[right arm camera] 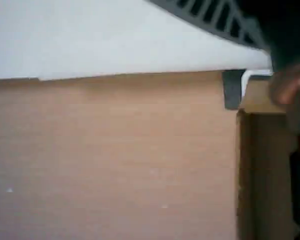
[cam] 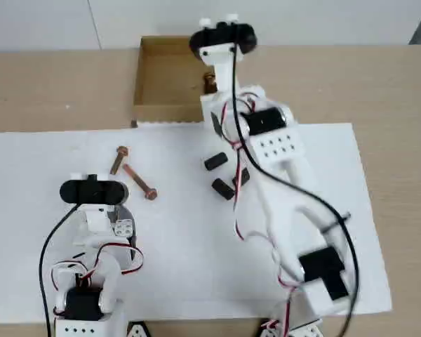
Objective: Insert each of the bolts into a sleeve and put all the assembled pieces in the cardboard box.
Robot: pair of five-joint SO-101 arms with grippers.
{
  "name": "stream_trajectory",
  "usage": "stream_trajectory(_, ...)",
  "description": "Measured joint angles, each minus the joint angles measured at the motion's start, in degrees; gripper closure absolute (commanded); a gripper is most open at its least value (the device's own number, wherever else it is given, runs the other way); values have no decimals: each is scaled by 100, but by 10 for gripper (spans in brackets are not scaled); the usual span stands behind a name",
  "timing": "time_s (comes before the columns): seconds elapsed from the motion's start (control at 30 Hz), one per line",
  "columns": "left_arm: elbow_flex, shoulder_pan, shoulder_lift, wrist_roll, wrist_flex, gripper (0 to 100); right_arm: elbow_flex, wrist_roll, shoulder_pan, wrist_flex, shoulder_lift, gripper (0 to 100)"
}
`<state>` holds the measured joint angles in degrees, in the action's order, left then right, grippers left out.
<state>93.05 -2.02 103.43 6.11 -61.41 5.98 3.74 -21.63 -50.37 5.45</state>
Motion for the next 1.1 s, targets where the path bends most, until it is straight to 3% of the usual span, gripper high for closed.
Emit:
stream_trajectory(0.57,0,0,0,0,0,994,3736,-1257,18,598,3613,995)
stream_trajectory(0.9,0,0,0,0,0,994,4738,-1310,-105,607,4747,990)
stream_trajectory(1.1,0,0,0,0,0,994,5081,-1319,-114,607,5213,824)
